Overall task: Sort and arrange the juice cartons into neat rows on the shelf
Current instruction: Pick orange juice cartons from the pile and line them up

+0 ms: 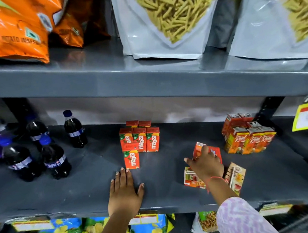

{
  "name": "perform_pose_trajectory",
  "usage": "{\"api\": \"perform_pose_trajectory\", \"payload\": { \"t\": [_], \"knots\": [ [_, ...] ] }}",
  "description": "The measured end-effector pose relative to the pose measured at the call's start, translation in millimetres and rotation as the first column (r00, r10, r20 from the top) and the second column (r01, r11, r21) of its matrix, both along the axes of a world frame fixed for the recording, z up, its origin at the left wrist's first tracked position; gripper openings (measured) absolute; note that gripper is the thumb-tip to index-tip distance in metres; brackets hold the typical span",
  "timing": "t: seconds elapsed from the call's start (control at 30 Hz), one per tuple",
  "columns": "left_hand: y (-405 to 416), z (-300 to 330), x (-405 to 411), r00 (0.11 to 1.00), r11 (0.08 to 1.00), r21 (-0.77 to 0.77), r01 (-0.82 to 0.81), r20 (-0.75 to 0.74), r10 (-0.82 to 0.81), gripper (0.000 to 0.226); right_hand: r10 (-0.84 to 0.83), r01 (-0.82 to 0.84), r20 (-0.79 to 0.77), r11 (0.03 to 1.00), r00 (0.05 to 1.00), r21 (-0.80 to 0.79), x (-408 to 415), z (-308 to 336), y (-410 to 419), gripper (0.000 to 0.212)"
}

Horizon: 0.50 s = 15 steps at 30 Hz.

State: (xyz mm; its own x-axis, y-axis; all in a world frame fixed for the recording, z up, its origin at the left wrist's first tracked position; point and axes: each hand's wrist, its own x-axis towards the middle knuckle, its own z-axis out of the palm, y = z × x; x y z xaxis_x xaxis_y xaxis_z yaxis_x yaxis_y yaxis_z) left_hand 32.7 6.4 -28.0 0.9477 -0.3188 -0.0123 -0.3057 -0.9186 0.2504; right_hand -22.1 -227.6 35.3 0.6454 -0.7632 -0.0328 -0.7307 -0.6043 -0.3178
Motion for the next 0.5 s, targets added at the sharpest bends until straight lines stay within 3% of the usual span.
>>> {"api": "perform_pose_trajectory", "payload": {
  "t": [0.07, 0.13, 0.3, 0.4, 0.5],
  "knots": [
    [0.2, 0.6, -0.4, 1.000, 1.000, 0.010, 0.006, -0.009, -0.006, 0.080, 0.003, -0.003, -0.016, 1.000, 1.000, -0.008, 2.5, -2.5, 3.6, 0.070],
    [0.8, 2.2, -1.0, 1.000, 1.000, 0.017, 0.002, -0.009, -0.002, 0.085, -0.026, 0.024, 0.038, 0.999, 0.999, 0.038, 2.9, 0.4, 2.8, 0.064],
    [2.3, 4.5, -2.3, 1.000, 1.000, 0.003, 0.009, -0.015, -0.009, 0.071, -0.077, 0.034, 0.310, 0.989, 0.947, 0.141, 1.5, 26.3, -15.3, 0.046],
    [5.1, 5.9, -2.9, 1.000, 1.000, -0.021, 0.015, -0.017, -0.015, 0.072, -0.049, -0.031, 0.388, 0.979, 0.920, 0.199, 5.5, 53.3, -25.8, 0.045],
    [11.3, 6.3, -0.2, 0.999, 0.998, -0.051, -0.028, -0.032, 0.026, 0.073, 0.078, -0.189, 0.385, 0.947, 0.920, 0.260, 13.1, 74.7, -26.6, 0.042]
  ]
}}
